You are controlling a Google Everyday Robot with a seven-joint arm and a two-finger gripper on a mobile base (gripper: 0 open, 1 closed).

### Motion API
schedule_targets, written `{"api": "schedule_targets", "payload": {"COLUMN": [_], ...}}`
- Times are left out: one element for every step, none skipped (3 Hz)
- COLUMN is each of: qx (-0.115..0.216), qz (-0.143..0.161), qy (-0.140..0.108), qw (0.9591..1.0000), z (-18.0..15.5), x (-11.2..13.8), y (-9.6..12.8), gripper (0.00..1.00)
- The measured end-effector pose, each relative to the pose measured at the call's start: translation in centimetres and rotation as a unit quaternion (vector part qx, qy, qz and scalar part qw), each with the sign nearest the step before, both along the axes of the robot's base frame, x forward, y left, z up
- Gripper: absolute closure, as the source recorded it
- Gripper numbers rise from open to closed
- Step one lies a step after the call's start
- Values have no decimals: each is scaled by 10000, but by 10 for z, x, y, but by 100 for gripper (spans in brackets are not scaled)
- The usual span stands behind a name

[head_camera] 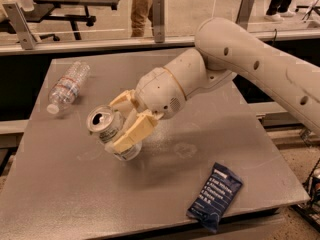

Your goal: Place 7up can upright

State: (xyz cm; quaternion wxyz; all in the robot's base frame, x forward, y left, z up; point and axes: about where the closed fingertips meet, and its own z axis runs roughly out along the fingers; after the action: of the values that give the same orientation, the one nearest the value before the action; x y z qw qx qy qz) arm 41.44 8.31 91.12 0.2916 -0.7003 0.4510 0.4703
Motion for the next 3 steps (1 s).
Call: {"api": "schedule_targets", "payload": {"qx": [465,686,834], "qz": [-75,-126,-122], "qy": [219,374,533], "qw": [9986,9969,9950], "z": [-4,-7,-14], "x": [0,1,2], "y": [0,-1,0], "gripper": [97,75,53]}}
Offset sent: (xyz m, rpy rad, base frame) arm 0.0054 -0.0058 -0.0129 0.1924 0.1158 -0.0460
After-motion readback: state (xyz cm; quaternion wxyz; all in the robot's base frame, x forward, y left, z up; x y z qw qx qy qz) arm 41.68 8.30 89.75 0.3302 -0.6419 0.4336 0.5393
